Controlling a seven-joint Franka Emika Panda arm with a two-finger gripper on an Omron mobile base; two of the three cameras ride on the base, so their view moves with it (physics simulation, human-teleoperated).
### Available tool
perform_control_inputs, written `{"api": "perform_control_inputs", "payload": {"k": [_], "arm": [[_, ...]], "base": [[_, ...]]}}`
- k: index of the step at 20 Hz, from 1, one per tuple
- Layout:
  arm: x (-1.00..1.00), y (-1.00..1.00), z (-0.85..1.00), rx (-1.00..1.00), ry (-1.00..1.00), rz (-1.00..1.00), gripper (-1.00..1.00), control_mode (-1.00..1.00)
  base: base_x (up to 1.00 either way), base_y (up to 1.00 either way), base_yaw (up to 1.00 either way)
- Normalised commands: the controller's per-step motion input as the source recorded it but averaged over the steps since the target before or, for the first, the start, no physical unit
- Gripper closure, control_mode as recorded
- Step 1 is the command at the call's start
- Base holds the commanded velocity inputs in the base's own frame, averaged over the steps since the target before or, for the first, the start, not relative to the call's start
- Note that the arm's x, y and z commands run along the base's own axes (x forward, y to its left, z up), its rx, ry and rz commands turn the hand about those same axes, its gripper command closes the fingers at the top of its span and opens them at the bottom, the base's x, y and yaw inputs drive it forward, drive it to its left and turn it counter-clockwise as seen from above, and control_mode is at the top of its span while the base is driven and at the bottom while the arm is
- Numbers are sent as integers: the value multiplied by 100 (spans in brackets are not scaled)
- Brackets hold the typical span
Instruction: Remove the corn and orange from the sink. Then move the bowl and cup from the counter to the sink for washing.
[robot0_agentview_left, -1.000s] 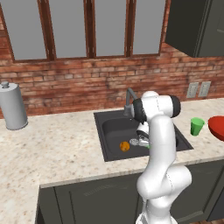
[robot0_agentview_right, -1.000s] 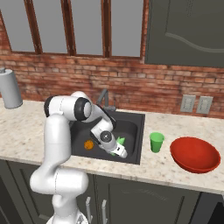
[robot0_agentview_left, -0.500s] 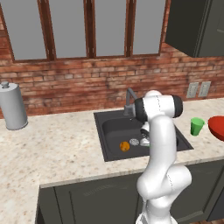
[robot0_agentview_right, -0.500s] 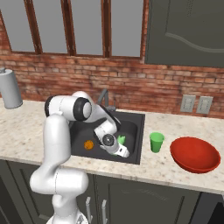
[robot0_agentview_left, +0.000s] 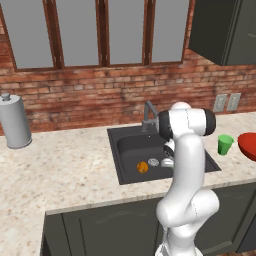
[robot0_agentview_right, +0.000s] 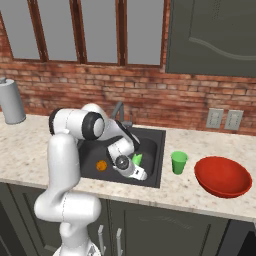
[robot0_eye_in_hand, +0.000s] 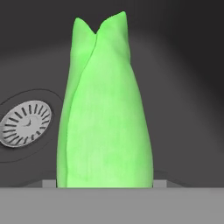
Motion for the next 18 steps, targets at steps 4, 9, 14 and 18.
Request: {"api": "perform_control_inputs", "payload": {"k": [4, 9, 14, 18], "arm": [[-10, -5, 23, 0, 0, 0, 100, -100], [-10, -7, 32, 0, 2, 0, 100, -100], [-13, -6, 35, 0, 4, 0, 100, -100], [-14, -7, 37, 0, 3, 2, 100, -100]], "base": [[0, 0, 0], [0, 0, 0], [0, 0, 0], [0, 0, 0]]}}
